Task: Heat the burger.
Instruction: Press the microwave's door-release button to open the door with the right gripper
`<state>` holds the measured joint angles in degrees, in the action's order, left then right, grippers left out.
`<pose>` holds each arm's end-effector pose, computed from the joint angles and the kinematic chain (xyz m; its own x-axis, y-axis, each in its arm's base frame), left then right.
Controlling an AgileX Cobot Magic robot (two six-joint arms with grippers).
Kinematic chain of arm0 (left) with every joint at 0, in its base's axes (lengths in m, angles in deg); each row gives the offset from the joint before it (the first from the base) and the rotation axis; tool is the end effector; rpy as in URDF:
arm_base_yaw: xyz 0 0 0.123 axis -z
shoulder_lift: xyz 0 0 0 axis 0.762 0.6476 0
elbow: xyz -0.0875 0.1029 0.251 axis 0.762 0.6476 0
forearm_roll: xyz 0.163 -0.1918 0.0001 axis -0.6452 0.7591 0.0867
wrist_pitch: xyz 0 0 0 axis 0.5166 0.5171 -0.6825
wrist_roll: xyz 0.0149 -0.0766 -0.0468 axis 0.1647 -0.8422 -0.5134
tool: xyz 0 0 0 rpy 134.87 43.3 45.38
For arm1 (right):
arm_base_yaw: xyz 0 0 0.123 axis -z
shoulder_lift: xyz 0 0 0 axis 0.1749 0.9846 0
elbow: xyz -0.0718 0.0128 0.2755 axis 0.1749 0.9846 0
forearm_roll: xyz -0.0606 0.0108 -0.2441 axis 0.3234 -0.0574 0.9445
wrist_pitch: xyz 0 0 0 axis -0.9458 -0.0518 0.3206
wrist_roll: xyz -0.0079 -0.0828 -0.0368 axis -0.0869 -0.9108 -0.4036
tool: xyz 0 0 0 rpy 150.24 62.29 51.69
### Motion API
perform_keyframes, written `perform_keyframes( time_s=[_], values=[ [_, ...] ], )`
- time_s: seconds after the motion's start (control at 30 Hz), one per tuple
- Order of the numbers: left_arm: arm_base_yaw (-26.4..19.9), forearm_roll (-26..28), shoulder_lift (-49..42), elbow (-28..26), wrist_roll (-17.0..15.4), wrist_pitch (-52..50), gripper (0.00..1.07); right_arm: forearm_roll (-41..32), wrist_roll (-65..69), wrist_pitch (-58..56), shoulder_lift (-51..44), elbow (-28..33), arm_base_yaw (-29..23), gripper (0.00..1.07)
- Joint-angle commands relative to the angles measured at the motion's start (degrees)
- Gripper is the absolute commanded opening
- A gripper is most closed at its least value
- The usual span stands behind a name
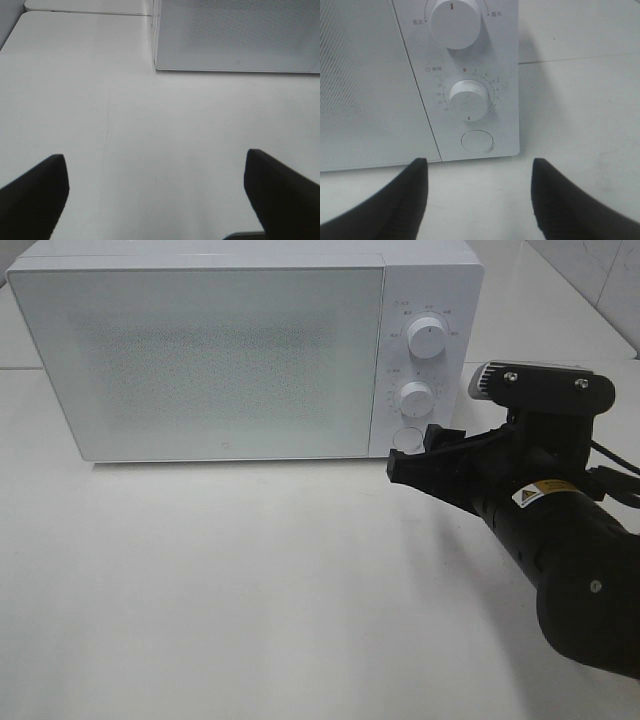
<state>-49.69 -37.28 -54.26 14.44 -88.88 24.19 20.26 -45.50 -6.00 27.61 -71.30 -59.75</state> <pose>-0.0087 -0.0084 0.2800 -0.4569 -0.0362 -0.8888 0.0645 0.9952 -0.0737 0.2099 0.1421 0.1626 -0.2068 0.1846 -0.9608 0.0461 0.9828 0.1789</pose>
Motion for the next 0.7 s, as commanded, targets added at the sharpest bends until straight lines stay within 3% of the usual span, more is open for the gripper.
perform_keyframes(
  time_s=[0.03, 0.2, 0.23, 0.43, 0.7],
  values=[
    [-0.17, 0.34, -1.20, -0.06, -0.06, -0.69, 0.87, 0.29, 8.14, 0.63, -0.17, -0.46, 0.00, 0.52],
    [-0.17, 0.34, -1.20, -0.06, -0.06, -0.69, 0.87, 0.29, 25.21, 0.17, -0.17, -0.46, 0.00, 0.38],
    [-0.17, 0.34, -1.20, -0.06, -0.06, -0.69, 0.87, 0.29, 32.66, 0.17, -0.17, -0.46, 0.00, 0.32],
    [-0.17, 0.34, -1.20, -0.06, -0.06, -0.69, 0.87, 0.34, 50.82, 0.17, -0.17, -0.46, 0.00, 0.19],
    [-0.17, 0.34, -1.20, -0.06, -0.06, -0.69, 0.87, 0.29, 64.34, -1.66, -0.17, -0.46, 0.00, 0.04]
  ],
)
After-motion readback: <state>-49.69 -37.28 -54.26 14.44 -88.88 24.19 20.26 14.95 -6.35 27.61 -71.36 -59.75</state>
